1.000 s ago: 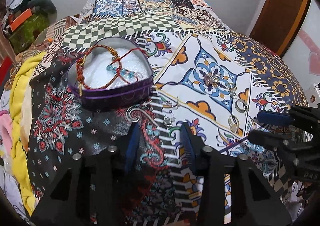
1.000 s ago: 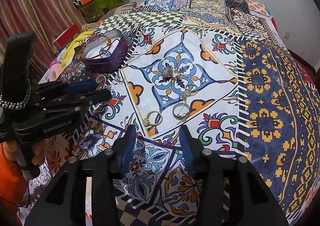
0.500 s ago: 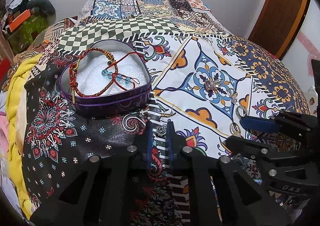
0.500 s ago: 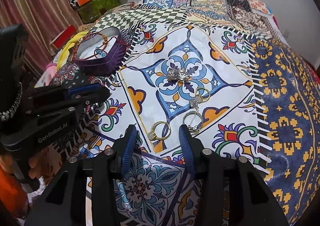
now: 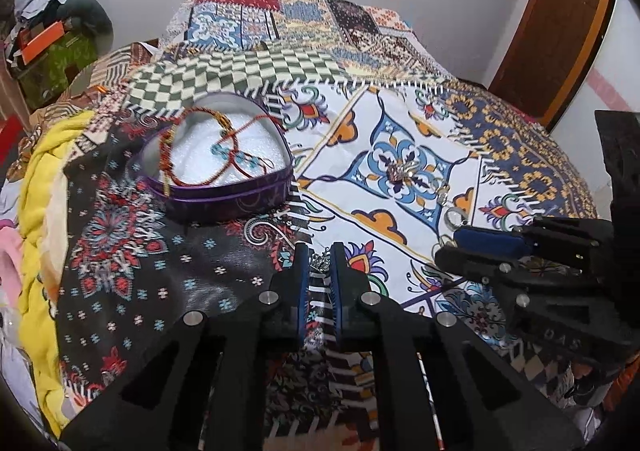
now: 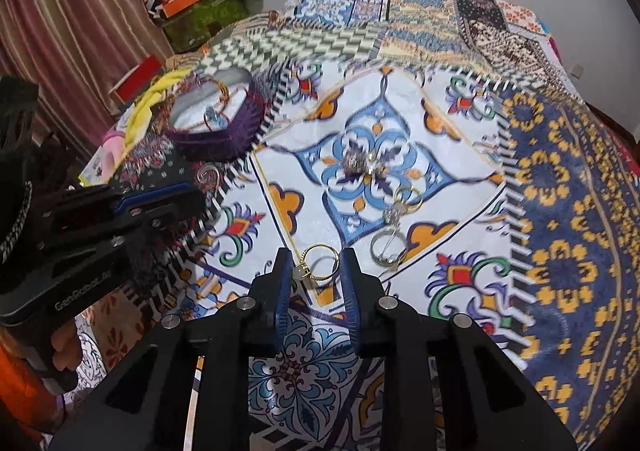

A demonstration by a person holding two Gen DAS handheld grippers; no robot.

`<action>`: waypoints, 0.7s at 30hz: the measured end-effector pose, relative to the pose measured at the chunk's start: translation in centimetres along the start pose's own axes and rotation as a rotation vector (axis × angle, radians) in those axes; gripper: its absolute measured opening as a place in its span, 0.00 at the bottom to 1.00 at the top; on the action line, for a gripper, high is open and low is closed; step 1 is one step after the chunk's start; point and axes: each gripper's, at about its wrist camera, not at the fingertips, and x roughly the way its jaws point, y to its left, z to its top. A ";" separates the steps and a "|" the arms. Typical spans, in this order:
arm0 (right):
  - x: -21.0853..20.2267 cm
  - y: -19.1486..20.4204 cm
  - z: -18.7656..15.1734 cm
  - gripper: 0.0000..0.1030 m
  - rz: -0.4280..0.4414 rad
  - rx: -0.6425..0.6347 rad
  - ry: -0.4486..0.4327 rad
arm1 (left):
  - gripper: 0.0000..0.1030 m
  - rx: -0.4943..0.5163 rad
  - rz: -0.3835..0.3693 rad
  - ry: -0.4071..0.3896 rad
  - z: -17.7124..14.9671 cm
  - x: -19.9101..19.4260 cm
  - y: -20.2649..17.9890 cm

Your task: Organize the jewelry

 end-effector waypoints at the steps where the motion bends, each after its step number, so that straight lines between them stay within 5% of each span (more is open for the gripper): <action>1: -0.4 0.1 0.3 0.21 -0.003 0.000 -0.014 | 0.08 -0.002 0.002 -0.007 0.1 -0.3 0.0; 21: -4.2 2.4 5.8 0.21 0.014 -0.057 -0.198 | 0.09 -0.006 0.077 -0.194 3.2 -6.9 1.7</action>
